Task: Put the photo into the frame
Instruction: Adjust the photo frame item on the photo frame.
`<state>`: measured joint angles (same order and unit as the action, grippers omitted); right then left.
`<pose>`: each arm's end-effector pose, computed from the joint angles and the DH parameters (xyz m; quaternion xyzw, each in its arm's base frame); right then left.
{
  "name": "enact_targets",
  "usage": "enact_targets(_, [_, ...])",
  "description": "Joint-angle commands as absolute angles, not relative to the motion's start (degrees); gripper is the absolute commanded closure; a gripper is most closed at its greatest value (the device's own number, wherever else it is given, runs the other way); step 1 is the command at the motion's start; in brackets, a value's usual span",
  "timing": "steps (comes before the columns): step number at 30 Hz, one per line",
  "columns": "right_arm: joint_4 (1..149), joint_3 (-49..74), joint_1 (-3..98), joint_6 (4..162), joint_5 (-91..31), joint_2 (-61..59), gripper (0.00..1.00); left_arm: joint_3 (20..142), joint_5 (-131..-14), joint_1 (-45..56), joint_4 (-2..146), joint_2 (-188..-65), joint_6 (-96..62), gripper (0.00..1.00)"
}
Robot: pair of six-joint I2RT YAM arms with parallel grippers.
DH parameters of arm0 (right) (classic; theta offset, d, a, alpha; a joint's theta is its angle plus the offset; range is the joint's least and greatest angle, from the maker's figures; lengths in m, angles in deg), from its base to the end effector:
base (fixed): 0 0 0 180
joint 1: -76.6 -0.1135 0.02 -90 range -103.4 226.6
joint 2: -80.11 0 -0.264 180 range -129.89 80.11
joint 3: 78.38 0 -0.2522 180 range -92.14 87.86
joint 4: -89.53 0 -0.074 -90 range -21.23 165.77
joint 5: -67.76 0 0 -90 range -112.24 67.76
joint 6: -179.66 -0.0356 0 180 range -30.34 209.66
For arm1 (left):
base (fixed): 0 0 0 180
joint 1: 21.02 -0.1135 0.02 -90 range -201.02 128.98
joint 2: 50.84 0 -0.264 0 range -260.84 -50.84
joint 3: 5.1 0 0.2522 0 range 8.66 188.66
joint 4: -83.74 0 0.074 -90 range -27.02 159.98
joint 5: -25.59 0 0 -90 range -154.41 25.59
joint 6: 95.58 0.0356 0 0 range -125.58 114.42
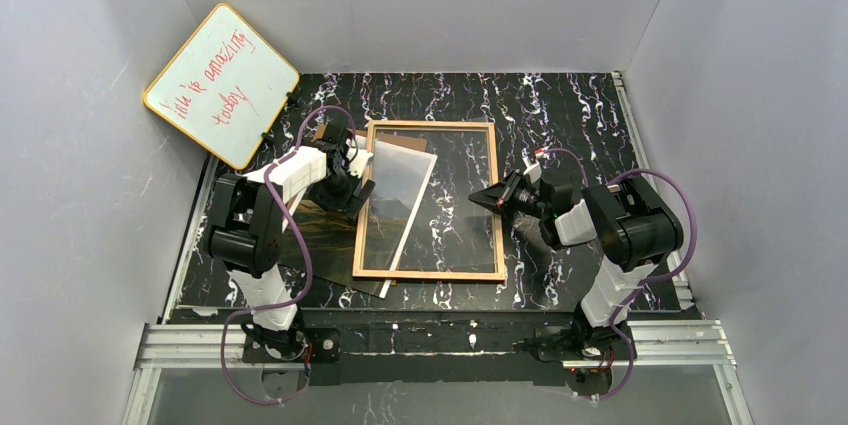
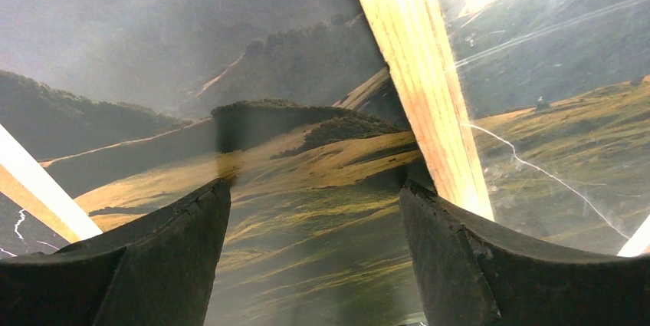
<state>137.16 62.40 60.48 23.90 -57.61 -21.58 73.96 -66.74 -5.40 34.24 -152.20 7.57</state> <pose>0.2725 0.1002 0.1220 0.1488 0.7631 0.5626 0.2812 0.3266 -0.0928 0.1725 0.2484 0.9555 -0.0235 0.1577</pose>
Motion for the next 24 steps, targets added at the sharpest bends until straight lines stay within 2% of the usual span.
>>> enact_targets(1, [137.6,60.1,60.6,26.6,-58.1,-21.4,0.99,73.4,-67.6,-4.8,33.7,-152.0,7.9,0.21])
enact_targets(24, [136.5,60.2,60.6,28.5,-56.9,-22.1,0.99,73.7,-67.3,-4.7,33.3,-151.7,8.0,0.22])
